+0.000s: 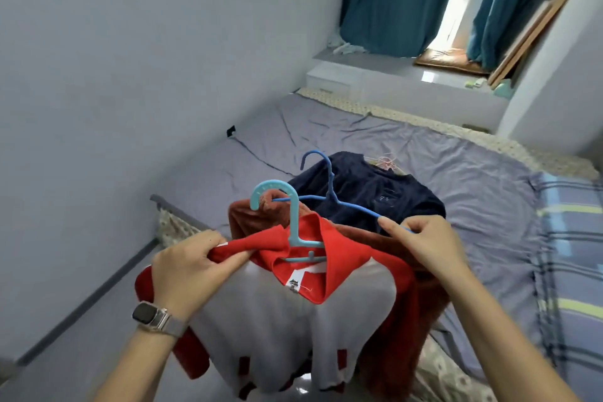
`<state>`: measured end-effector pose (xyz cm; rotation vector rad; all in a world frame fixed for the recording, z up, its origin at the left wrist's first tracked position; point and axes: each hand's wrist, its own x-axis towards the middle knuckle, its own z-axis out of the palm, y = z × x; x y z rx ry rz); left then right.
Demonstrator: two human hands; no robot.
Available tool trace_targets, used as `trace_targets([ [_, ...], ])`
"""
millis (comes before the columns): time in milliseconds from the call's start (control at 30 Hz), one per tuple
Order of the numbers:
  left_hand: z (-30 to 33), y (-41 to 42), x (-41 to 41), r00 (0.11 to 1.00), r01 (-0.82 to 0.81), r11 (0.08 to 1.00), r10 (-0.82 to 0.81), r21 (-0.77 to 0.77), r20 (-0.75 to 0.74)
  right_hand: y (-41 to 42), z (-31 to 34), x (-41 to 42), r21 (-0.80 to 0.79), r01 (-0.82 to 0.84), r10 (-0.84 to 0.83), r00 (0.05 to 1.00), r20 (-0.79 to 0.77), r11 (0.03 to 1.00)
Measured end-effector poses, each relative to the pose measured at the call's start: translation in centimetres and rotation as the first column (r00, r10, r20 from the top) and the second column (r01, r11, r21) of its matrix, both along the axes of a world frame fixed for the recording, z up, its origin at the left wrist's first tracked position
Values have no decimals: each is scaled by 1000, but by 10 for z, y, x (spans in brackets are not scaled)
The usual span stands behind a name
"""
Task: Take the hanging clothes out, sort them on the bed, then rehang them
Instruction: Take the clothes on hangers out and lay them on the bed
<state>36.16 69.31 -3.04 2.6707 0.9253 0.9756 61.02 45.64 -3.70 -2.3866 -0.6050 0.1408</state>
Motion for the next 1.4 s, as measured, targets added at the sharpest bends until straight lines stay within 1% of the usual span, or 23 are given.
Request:
trace_targets([
  [100,4,32,47,997,78,997,-78,-7,-8,15,4,27,-5,82,-82,996,30,997],
  [167,6,51,79,991,135,991,-135,-7,-19,26,12,50,1,166,-166,986,33,986],
  [233,11,68,109,987,157,988,-157,-17,-41,35,26,75,7,232,-232,971,56,973],
  [433,40,97,203,973,231,973,-231,-2,5,55,89,194,132,251,-275,938,209,959],
  [500,45,99,237,967,253,967,-253,-8,6,66,94,235,125,266,-290,927,237,956],
  [567,43,101,273,966,260,965,-260,-35,-2,78,78,271,68,277,-285,919,272,958],
  [633,32,105,308,968,247,966,-249,-73,-21,86,45,302,36,273,-273,924,267,961],
  [700,21,111,341,974,218,971,-223,-99,-47,92,15,336,21,284,-280,929,242,959],
  [833,4,126,400,975,183,978,-193,-100,-105,111,-20,420,11,316,-315,938,147,949],
  [900,-4,133,424,975,165,982,-176,-89,-132,123,-40,466,-40,303,-297,948,116,952],
  [967,-15,137,444,976,148,984,-162,-103,-147,132,-71,507,-147,274,-257,959,122,950],
  [1000,-21,139,453,975,144,982,-161,-119,-153,136,-90,525,-188,283,-272,959,82,941],
  [1067,-35,142,465,973,123,982,-148,-143,-177,145,-123,544,-245,279,-308,947,-88,928],
  [1100,-43,143,470,971,104,984,-132,-148,-199,153,-132,545,-209,223,-258,953,-159,952],
  [1133,-51,145,474,967,84,985,-116,-150,-226,161,-136,539,-105,132,-152,963,-224,986],
  [1167,-57,147,477,964,62,986,-99,-152,-246,166,-134,526,68,33,-12,956,-295,997],
  [1200,-63,149,480,962,39,986,-80,-160,-261,168,-126,505,241,-39,133,912,-389,970],
  [1233,-68,151,482,960,15,985,-62,-172,-273,165,-117,482,340,-116,270,851,-451,933],
  [1267,-71,153,484,958,-2,983,-50,-183,-283,157,-108,458,367,-223,386,796,-467,903],
  [1300,-74,153,487,955,-7,982,-49,-187,-293,147,-102,436,320,-344,460,773,-437,883],
  [1333,-76,153,489,950,-1,981,-59,-192,-307,134,-105,420,269,-434,508,775,-374,860],
  [1367,-78,151,493,943,12,981,-76,-196,-323,121,-110,406,228,-468,519,801,-300,854],
  [1400,-80,147,496,934,30,980,-98,-199,-345,110,-118,397,205,-435,477,843,-247,877],
])
